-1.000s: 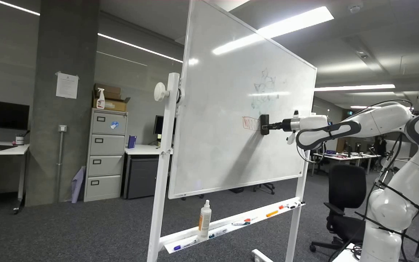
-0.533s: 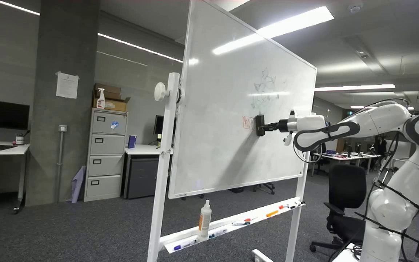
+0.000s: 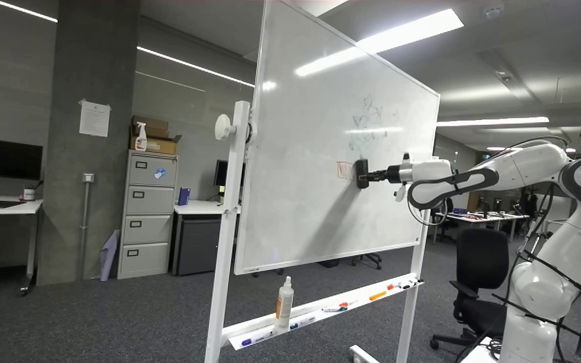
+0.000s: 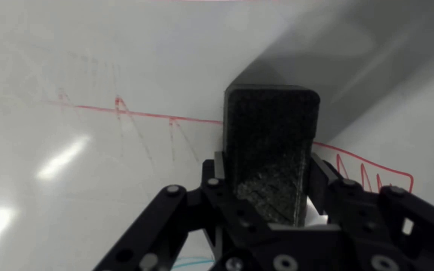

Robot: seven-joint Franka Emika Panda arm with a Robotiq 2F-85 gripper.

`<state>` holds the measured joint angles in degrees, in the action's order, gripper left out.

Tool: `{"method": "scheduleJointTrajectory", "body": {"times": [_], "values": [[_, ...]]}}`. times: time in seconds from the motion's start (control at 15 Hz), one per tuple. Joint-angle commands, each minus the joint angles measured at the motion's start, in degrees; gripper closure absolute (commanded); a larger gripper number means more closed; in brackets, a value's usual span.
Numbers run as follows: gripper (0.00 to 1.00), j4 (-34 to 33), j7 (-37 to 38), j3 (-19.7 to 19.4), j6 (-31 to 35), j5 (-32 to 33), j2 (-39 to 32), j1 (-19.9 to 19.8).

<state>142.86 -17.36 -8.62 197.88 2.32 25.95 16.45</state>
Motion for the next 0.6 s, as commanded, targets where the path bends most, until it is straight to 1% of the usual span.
{"method": "scheduleJointTrajectory", "body": {"times": [0.0,0.33,0.53], "values": [[0.7,-3.73,-0.61,-3.14,0.0,-0.09,-3.61,-1.51],[0.7,-3.96,-0.31,-6.16,0.0,-0.48,-3.38,-1.76],[0.7,-4.13,0.3,-9.38,0.0,-0.93,-3.26,-1.53]]}}
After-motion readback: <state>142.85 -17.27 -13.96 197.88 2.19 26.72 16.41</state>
